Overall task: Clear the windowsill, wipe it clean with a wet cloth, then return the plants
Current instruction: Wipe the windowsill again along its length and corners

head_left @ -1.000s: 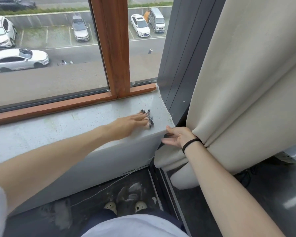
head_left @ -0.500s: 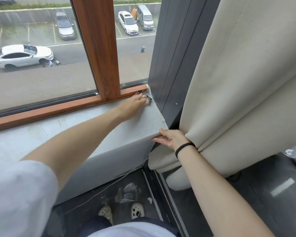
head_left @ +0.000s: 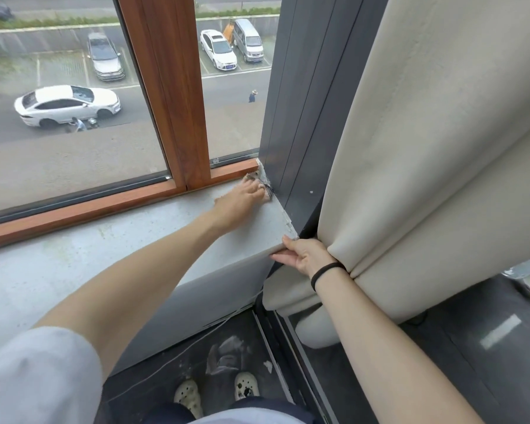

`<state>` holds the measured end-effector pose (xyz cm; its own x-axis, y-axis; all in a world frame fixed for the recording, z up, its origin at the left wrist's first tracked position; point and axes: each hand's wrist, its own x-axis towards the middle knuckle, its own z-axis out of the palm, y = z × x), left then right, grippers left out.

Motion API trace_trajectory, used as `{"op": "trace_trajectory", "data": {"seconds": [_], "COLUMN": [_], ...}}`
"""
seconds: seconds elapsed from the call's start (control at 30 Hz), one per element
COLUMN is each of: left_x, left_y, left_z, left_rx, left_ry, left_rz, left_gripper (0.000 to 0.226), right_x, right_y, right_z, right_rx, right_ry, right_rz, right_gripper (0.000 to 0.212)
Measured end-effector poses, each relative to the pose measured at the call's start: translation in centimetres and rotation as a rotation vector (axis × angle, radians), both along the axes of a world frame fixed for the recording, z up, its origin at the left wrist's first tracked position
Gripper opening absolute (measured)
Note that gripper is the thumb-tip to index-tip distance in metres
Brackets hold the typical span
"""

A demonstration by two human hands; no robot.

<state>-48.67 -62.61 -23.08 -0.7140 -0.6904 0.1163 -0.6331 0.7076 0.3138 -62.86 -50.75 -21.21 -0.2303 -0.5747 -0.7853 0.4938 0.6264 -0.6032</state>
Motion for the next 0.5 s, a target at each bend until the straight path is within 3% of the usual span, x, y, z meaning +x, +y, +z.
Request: {"op": "trace_trajectory", "data": {"seconds": [0.1,0.3,0.37,0.5], "left_x": [2.5,0.4,-0.3,2.9], "left_y": [2.8,0.5,2.4,7.1], "left_z": [-1.5,0.1,-0.1,-1.2], "left_rx": [0.048,0.046,0.047,0.027], "left_ry": [0.095,0.012,0.051,0.129], "left_rz": [-0.136,-0.045,-0.045,-0.261], "left_gripper": [0.063,0.037,0.042,0.057], "right_x": [-0.1,-0.1,-0.1,0.2], "right_y": [0.0,0.0,0.0,0.1], "right_z": [-0.2,0.0,0.2,0.4], "right_rx": [-0.003,0.007,0.013,0.007], "right_ry": [0.007,0.024,0.031,0.046], "right_rz": [0.008,0.007,0.011,0.02], "right_gripper": [0.026,0.018,0.01,0.015]}}
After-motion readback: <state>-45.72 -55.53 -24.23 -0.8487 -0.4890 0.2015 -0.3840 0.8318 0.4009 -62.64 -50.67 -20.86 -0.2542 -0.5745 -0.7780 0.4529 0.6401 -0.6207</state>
